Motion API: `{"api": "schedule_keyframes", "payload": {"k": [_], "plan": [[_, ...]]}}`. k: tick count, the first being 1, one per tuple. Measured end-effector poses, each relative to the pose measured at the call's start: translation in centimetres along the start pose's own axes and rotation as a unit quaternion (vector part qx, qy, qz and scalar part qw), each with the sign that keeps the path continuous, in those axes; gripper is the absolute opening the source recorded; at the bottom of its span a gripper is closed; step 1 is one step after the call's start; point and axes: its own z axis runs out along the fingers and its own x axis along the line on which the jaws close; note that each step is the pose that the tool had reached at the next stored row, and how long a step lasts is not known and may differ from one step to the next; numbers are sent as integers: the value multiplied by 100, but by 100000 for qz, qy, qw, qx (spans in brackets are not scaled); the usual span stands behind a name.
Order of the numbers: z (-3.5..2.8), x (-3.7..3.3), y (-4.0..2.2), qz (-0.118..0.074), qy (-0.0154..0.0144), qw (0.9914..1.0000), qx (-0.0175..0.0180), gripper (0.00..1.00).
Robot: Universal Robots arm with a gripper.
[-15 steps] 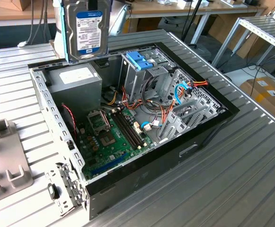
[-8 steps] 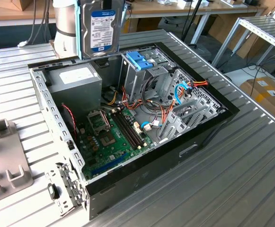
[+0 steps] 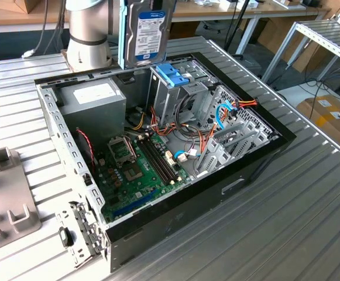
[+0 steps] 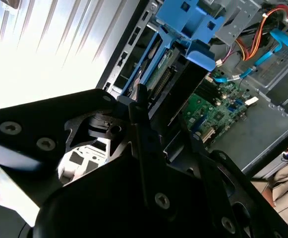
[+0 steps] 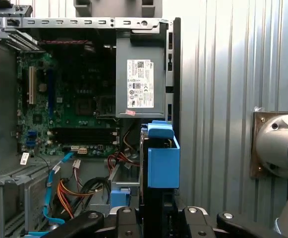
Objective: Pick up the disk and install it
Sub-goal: 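Pick up the disk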
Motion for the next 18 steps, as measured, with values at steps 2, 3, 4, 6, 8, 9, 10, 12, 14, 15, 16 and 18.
{"api": "schedule_keyframes", "payload": {"k": [2, 3, 4, 6, 8, 9, 10, 12, 14, 15, 16, 18], "plan": [[2, -1, -138, 1, -2, 100000, -14, 35], [3, -1, -177, -8, -2, 100000, -17, 35], [3, -1, -224, 1, 1, 100000, -21, 35], [5, 0, -343, -1, -1, 100000, -22, 35], [6, 0, -431, -2, 5, 100000, -22, 35], [7, 0, -499, -4, -1, 100000, -22, 35], [8, 0, -551, -3, 1, 100000, -22, 35], [9, -1, -641, -1, -1, 100000, -22, 35], [10, -1, -757, -6, 4, 100000, -24, 35], [11, -1, -791, -2, 5, 100000, -21, 35], [11, -1, -830, 0, 3, 100000, -23, 35], [12, 0, -909, 1, 4, 100000, -21, 35]]}}
